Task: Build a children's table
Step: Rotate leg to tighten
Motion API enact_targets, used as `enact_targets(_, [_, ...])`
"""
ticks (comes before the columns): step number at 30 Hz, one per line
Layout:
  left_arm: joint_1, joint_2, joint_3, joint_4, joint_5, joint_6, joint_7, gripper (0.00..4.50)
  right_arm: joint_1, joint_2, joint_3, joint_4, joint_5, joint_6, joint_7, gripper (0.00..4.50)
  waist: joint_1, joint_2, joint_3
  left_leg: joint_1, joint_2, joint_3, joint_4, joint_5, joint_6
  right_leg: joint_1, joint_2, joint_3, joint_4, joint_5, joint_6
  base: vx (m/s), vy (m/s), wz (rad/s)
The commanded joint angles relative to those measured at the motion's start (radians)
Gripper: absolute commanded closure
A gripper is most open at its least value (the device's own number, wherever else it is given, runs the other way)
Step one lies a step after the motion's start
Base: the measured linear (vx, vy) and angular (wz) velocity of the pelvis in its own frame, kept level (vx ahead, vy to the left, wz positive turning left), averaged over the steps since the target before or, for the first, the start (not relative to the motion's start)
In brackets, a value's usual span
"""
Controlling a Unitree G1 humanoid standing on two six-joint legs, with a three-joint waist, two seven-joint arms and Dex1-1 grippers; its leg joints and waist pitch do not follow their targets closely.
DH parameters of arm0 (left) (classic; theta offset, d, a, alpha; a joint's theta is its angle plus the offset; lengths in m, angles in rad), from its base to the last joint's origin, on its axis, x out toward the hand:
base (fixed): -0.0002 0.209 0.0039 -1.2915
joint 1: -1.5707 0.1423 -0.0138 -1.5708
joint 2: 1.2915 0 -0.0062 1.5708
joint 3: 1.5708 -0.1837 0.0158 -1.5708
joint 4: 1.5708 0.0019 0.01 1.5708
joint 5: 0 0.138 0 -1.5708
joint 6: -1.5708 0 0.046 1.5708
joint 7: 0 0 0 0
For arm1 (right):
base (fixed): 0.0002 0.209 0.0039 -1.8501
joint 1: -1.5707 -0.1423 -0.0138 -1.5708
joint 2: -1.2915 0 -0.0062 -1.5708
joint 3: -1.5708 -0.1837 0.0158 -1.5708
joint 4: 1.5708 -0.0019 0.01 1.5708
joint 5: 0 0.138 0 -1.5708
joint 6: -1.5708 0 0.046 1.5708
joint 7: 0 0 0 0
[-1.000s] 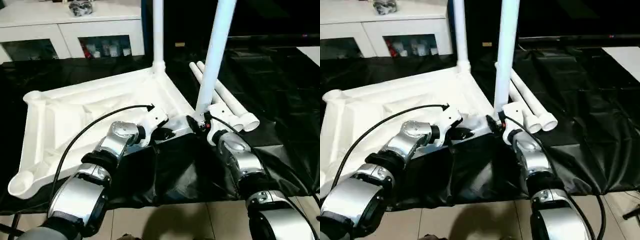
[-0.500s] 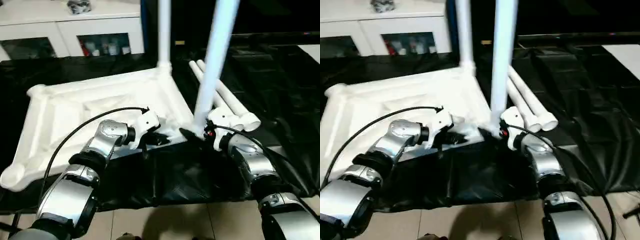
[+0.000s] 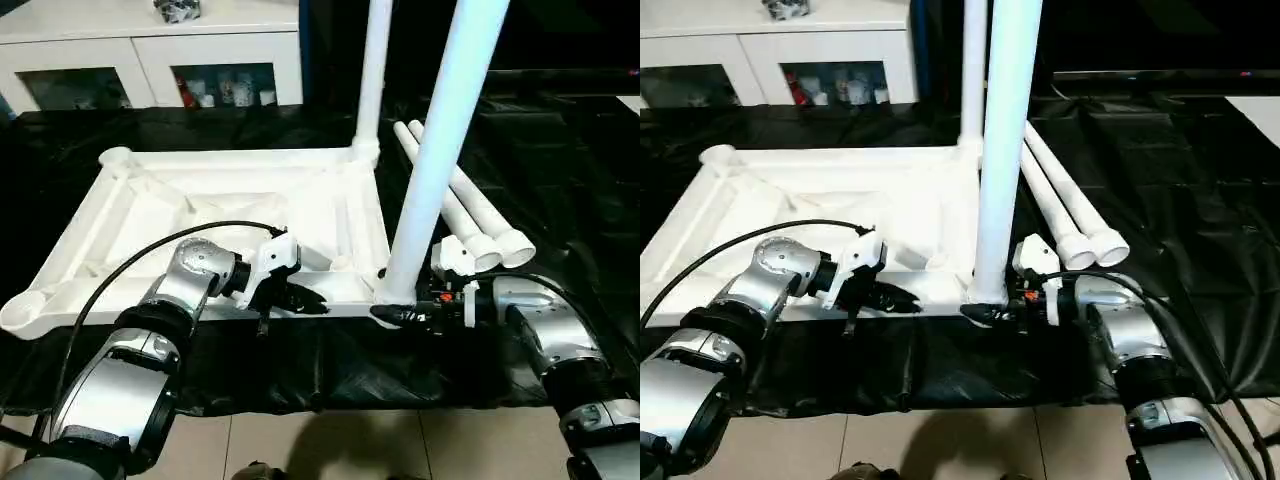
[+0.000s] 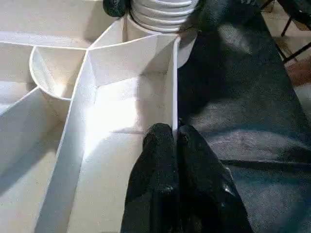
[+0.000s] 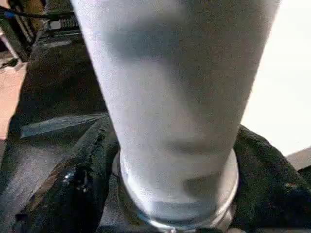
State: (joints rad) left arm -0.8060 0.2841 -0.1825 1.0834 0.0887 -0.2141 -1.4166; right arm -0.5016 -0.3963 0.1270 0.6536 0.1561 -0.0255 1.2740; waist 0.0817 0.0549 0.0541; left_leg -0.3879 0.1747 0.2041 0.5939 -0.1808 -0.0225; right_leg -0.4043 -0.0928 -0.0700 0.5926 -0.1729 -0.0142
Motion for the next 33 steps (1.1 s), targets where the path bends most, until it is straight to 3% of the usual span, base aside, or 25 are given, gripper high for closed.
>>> enact_targets(1, [-0.011, 0.003, 0.009, -0.025, -0.031, -0.010, -0.008, 4.50, 0.022, 0.008, 0.035, -0.028, 0.001, 0.022, 0.033, 1.39, -0.001, -0.021, -0.071, 0.022, 0.065, -0.025, -0.068, -0.198, 0.101, 0.049, -0.069, 0.042, -0.063, -0.179, -0.277, 0.000, 0.000, 0.00])
enact_targets(7, [-0.007, -0.004, 0.021, -0.025, -0.031, -0.001, 0.027, 4.50, 0.043, 0.031, 0.036, -0.059, 0.013, 0.077, 0.004, 1.68, 0.006, -0.021, -0.070, 0.023, 0.066, -0.026, -0.069, -0.191, 0.099, 0.047, -0.071, 0.042, -0.064, -0.207, -0.263, 0.000, 0.000, 0.00])
enact_targets(12, [-0.014, -0.036, 0.026, -0.033, -0.013, 0.047, 0.155, 4.50, 0.036, 0.092, 0.010, -0.039, -0.016, 0.115, -0.169, 1.73, 0.004, -0.023, -0.063, 0.026, 0.065, -0.027, -0.074, -0.234, 0.061, 0.042, -0.073, 0.043, -0.075, -0.322, -0.232, 0.000, 0.000, 0.00])
enact_targets(16, [-0.033, -0.089, 0.049, -0.031, 0.002, 0.130, 0.356, 4.50, -0.015, 0.204, -0.044, 0.072, -0.072, 0.101, -0.509, 1.74, -0.016, -0.024, -0.062, 0.030, 0.060, -0.033, -0.080, -0.281, 0.011, 0.037, -0.073, 0.044, -0.084, -0.394, -0.205, 0.000, 0.000, 0.00])
enact_targets(17, [-0.037, -0.103, 0.054, -0.032, 0.004, 0.151, 0.400, 4.50, -0.027, 0.229, -0.057, 0.095, -0.076, 0.103, -0.575, 1.74, -0.027, -0.017, -0.061, 0.033, 0.061, -0.035, -0.082, -0.292, -0.005, 0.032, -0.072, 0.046, -0.083, -0.387, -0.212, 0.000, 0.000, 0.00])
enact_targets(19, [-0.041, -0.126, 0.060, -0.034, 0.007, 0.176, 0.466, 4.50, -0.046, 0.263, -0.066, 0.128, -0.090, 0.100, -0.672, 1.74, -0.037, -0.020, -0.061, 0.033, 0.058, -0.035, -0.083, -0.306, -0.011, 0.033, -0.069, 0.046, -0.085, -0.380, -0.211, 0.000, 0.000, 0.00])
enact_targets(20, [-0.041, -0.166, 0.068, -0.040, 0.005, 0.203, 0.554, 4.50, -0.073, 0.311, -0.069, 0.174, -0.113, 0.094, -0.797, 1.74, -0.039, -0.021, -0.063, 0.033, 0.057, -0.034, -0.082, -0.301, -0.007, 0.034, -0.069, 0.047, -0.085, -0.358, -0.215, 0.000, 0.000, 0.00])
enact_targets(23, [-0.024, -0.209, 0.045, -0.055, 0.026, 0.191, 0.614, 4.50, -0.102, 0.355, -0.071, 0.218, -0.136, 0.048, -0.882, 1.74, -0.042, -0.029, -0.065, 0.027, 0.054, -0.032, -0.077, -0.274, 0.023, 0.037, -0.071, 0.047, -0.086, -0.339, -0.210, 0.000, 0.000, 0.00])
enact_targets(24, [-0.021, -0.214, 0.038, -0.058, 0.032, 0.185, 0.618, 4.50, -0.106, 0.359, -0.071, 0.224, -0.140, 0.038, -0.890, 1.74, -0.040, -0.026, -0.067, 0.027, 0.055, -0.032, -0.077, -0.266, 0.027, 0.038, -0.072, 0.047, -0.085, -0.332, -0.210, 0.000, 0.000, 0.00])
enact_targets(25, [-0.005, -0.220, 0.011, -0.062, 0.057, 0.154, 0.615, 4.50, -0.112, 0.370, -0.084, 0.240, -0.134, -0.016, -0.885, 1.40, -0.038, -0.024, -0.067, 0.027, 0.055, -0.031, -0.076, -0.255, 0.038, 0.038, -0.072, 0.046, -0.086, -0.318, -0.208, 0.000, 0.000, 0.00])
enact_targets(27, [0.005, -0.218, 0.003, -0.067, 0.063, 0.143, 0.597, 4.50, -0.113, 0.367, -0.091, 0.243, -0.129, -0.047, -0.866, 1.05, -0.037, -0.025, -0.068, 0.022, 0.055, -0.030, -0.075, -0.236, 0.055, 0.043, -0.069, 0.046, -0.081, -0.281, -0.210, 0.000, 0.000, 0.00])
enact_targets(30, [0.009, -0.199, 0.003, -0.069, 0.059, 0.122, 0.567, 4.50, -0.106, 0.345, -0.095, 0.234, -0.119, -0.058, -0.819, 0.97, -0.036, -0.025, -0.066, 0.022, 0.055, -0.029, -0.076, -0.244, 0.067, 0.043, -0.068, 0.044, -0.081, -0.282, -0.216, 0.000, 0.000, 0.00])
enact_targets(31, [0.012, -0.182, 0.000, -0.072, 0.058, 0.104, 0.548, 4.50, -0.102, 0.327, -0.096, 0.231, -0.115, -0.068, -0.791, 0.70, -0.036, -0.025, -0.066, 0.021, 0.055, -0.030, -0.076, -0.250, 0.067, 0.044, -0.069, 0.044, -0.081, -0.292, -0.214, 0.000, 0.000, 0.00])
enact_targets(33, [0.019, -0.158, -0.004, -0.080, 0.050, 0.082, 0.487, 4.50, -0.091, 0.295, -0.086, 0.216, -0.111, -0.083, -0.737, 0.59, -0.036, -0.026, -0.067, 0.020, 0.055, -0.030, -0.075, -0.249, 0.071, 0.046, -0.068, 0.044, -0.080, -0.287, -0.213, 0.000, 0.000, 0.00])
